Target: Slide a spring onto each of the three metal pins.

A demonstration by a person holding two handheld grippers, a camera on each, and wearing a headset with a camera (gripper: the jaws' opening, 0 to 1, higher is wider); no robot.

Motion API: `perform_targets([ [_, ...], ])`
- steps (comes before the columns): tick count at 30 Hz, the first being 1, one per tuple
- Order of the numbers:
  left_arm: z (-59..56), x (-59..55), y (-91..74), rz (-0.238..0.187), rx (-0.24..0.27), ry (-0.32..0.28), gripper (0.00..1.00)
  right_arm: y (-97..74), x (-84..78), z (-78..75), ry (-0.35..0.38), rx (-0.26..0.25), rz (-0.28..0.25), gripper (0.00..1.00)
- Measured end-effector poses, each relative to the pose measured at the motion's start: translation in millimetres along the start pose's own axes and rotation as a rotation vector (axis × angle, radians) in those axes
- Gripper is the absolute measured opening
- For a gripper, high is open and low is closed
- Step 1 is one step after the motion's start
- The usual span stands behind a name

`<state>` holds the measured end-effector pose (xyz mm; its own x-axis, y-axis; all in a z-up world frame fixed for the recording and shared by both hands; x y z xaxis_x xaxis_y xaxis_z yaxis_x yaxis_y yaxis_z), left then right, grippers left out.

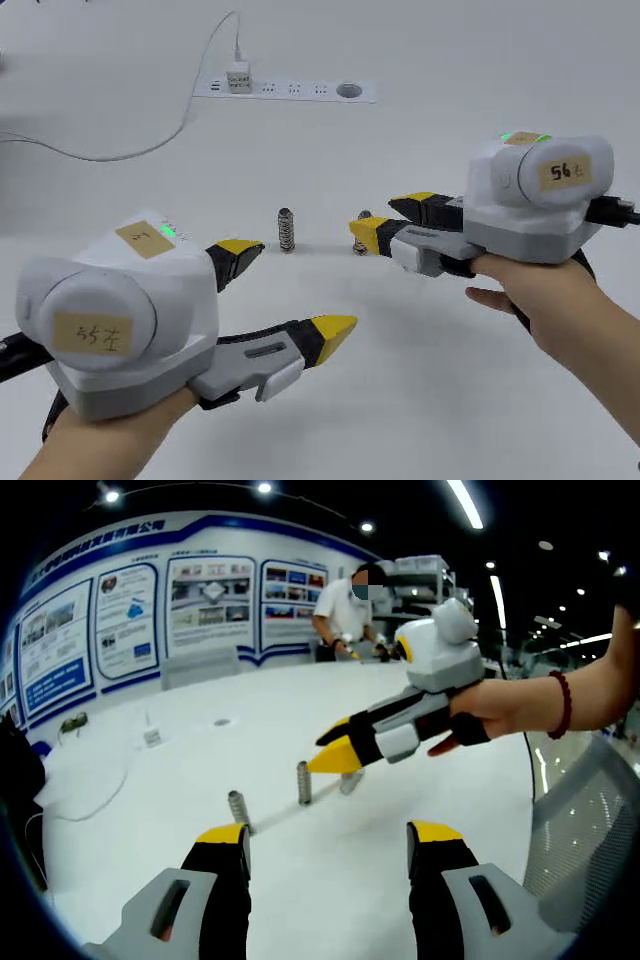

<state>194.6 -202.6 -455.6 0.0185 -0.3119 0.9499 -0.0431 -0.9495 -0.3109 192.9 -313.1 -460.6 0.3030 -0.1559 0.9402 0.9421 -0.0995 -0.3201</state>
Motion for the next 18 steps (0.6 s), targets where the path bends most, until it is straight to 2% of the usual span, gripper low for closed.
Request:
perform_targets([
  [6,-6.4,0.8,8.7,0.002,-0.033,0.035,0.62,-13.9,8.7,-0.6,0.021,-0.001,-0.025,0.43],
  [18,-16.4,-0.6,33.7,0.028,-0.108,0.093,0.6,-45.5,11.1,-5.3,0.048,-0.008,-0.047,0.51],
])
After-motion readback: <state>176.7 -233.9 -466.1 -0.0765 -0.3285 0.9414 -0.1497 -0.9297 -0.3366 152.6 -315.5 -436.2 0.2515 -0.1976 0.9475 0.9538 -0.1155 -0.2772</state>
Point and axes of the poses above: the centre of the closed fingertips' face, and the gripper's own axes: y roughly forward along the fingers, z roughly to its left, x roughly out of its top, the point moved 1 cm from there along -y, roughly backward along the fingers, and after that the axes turned 6 degrees about -z, right-handed, at the moved point
